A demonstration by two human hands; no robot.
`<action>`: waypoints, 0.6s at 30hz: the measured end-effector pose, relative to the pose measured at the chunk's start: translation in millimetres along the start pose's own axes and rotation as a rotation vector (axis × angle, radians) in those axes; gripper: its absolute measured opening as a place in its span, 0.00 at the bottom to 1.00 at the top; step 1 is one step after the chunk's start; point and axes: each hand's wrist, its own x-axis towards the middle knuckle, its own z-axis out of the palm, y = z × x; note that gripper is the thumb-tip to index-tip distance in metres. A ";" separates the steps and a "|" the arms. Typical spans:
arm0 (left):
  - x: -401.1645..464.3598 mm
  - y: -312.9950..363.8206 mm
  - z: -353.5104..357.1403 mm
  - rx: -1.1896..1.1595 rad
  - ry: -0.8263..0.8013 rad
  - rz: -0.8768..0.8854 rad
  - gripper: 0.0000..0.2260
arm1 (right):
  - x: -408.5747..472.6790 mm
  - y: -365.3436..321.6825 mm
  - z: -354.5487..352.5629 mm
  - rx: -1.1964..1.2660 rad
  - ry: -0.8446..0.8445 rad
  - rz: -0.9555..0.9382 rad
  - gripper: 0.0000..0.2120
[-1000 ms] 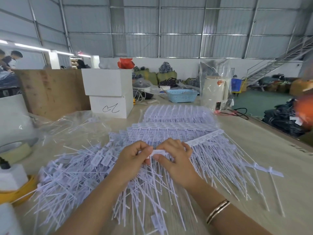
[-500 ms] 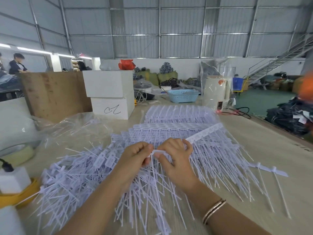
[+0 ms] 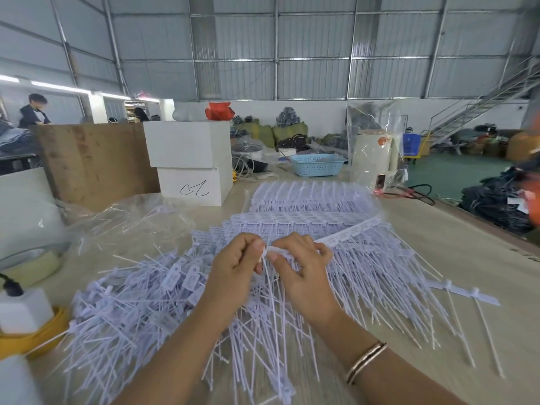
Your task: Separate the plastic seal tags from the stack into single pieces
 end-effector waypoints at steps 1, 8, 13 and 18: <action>-0.1 0.2 0.0 -0.025 -0.016 0.001 0.09 | 0.2 -0.8 0.2 0.029 -0.009 0.000 0.09; 6.3 -1.2 -6.1 -0.274 -0.053 -0.145 0.11 | 11.1 5.3 -16.5 0.423 -0.092 0.111 0.05; 11.0 -11.4 -21.8 0.270 -0.037 0.075 0.10 | 8.0 19.6 -14.4 0.128 -0.198 0.126 0.09; 11.5 -19.0 -34.2 0.850 0.148 0.202 0.05 | 4.0 19.5 -15.7 0.168 -0.243 0.197 0.22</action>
